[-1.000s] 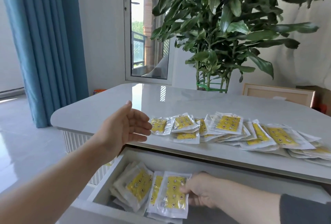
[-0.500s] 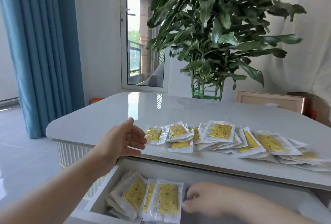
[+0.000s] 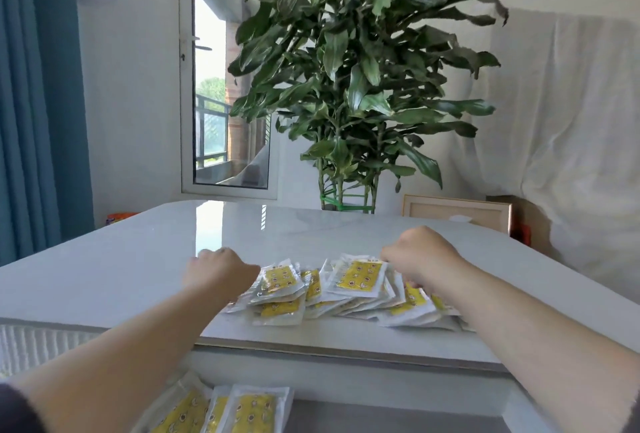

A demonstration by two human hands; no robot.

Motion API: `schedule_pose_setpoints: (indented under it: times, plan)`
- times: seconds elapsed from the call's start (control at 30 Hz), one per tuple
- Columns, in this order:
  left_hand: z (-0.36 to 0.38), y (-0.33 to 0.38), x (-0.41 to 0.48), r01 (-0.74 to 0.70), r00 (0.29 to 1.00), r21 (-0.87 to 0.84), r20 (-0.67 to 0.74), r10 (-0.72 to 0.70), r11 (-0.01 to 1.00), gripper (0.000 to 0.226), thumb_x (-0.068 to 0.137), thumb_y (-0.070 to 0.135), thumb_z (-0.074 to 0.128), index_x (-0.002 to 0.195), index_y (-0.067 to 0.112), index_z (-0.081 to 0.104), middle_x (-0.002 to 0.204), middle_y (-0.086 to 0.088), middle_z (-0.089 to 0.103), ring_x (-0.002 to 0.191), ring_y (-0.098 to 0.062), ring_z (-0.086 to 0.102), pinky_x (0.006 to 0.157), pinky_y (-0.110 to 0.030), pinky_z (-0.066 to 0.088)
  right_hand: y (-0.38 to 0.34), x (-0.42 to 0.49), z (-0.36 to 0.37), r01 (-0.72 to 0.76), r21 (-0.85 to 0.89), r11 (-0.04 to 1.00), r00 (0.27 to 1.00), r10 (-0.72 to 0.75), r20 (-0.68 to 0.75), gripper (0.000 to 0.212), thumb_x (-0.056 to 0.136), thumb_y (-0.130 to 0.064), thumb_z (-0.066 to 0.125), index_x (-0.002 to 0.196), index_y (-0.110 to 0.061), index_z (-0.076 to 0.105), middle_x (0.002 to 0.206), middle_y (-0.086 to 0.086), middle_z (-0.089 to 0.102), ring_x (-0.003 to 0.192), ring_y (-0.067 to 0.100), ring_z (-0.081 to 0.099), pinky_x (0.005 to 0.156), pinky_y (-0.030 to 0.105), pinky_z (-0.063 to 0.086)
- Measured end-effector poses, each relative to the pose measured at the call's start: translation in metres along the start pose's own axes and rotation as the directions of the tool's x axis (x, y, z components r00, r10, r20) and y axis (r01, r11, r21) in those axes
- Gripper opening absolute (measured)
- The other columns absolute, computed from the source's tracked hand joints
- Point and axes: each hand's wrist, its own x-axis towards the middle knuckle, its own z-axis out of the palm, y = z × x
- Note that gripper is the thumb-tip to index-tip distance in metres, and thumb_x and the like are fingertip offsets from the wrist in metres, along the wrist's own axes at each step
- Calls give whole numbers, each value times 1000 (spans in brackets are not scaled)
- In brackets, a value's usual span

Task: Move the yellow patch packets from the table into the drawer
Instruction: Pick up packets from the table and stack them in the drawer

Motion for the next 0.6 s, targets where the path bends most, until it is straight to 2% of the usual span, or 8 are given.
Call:
schedule_pose_setpoints:
  times: [0.07, 0.2, 0.33, 0.4, 0.43, 0.5, 0.53, 0.6]
  plan:
    - [1, -2, 6, 31, 999, 76, 34, -34, 997, 27, 73, 43, 55, 62, 18, 51, 73, -1, 56, 74, -21, 57, 59, -22, 39, -2, 11, 5, -5, -108, 994, 1000, 2, -31, 9, 72, -17, 51, 68, -10, 45, 56, 5, 45, 51, 22, 41, 51, 23, 30]
    - [2, 0, 8, 59, 988, 94, 134, -72, 994, 36, 77, 47, 65, 69, 16, 48, 69, 2, 54, 70, -19, 57, 61, -21, 41, -7, 29, 25, -63, -219, 974, 998, 59, -23, 16, 76, -24, 51, 71, -9, 53, 57, 4, 55, 53, 22, 51, 50, 21, 36]
    - [-6, 2, 8, 93, 969, 131, 216, -120, 987, 63, 77, 53, 69, 119, 7, 54, 106, -6, 61, 104, -24, 61, 81, -26, 48, 0, 40, 47, -102, -330, 938, 994, 112, 12, 47, 77, -59, 52, 86, -14, 63, 73, 2, 64, 66, 21, 61, 56, 23, 44]
    - [-13, 5, 3, 101, 963, 136, 237, -131, 986, 67, 85, 53, 61, 129, 4, 48, 124, -9, 59, 112, -23, 58, 72, -24, 45, 5, 43, 54, -110, -345, 932, 993, 117, -1, 50, 72, -63, 56, 90, -17, 65, 81, -1, 67, 74, 21, 64, 53, 22, 41]
    - [-16, 5, 1, 101, 964, 134, 233, -130, 986, 66, 87, 53, 58, 130, 3, 48, 124, -9, 59, 108, -22, 57, 62, -22, 41, 7, 44, 56, -113, -340, 934, 993, 117, -8, 48, 71, -62, 57, 87, -17, 64, 81, -1, 68, 74, 21, 64, 52, 22, 40]
    - [-17, 1, 2, 88, 966, 108, 233, -111, 990, 63, 88, 49, 60, 129, 2, 52, 96, -4, 59, 93, -21, 50, 52, -18, 33, 8, 45, 57, -123, -323, 938, 992, 122, -22, 44, 72, -59, 61, 78, -15, 58, 76, -1, 66, 68, 19, 62, 50, 21, 39]
    - [-16, -3, 5, 94, 967, 57, 231, -104, 994, 61, 87, 44, 64, 128, 1, 54, 80, -1, 52, 89, -21, 47, 51, -20, 34, 7, 45, 57, -130, -309, 942, 991, 127, -29, 43, 73, -57, 62, 74, -14, 55, 73, -1, 64, 64, 19, 60, 50, 20, 39]
    - [-13, -11, 12, 114, 966, -23, 236, -105, 993, 57, 84, 36, 70, 125, -2, 57, 69, -1, 44, 87, -21, 46, 58, -24, 39, 7, 46, 57, -146, -257, 955, 989, 142, -34, 39, 74, -49, 66, 73, -12, 53, 70, 1, 60, 61, 20, 57, 48, 20, 38]
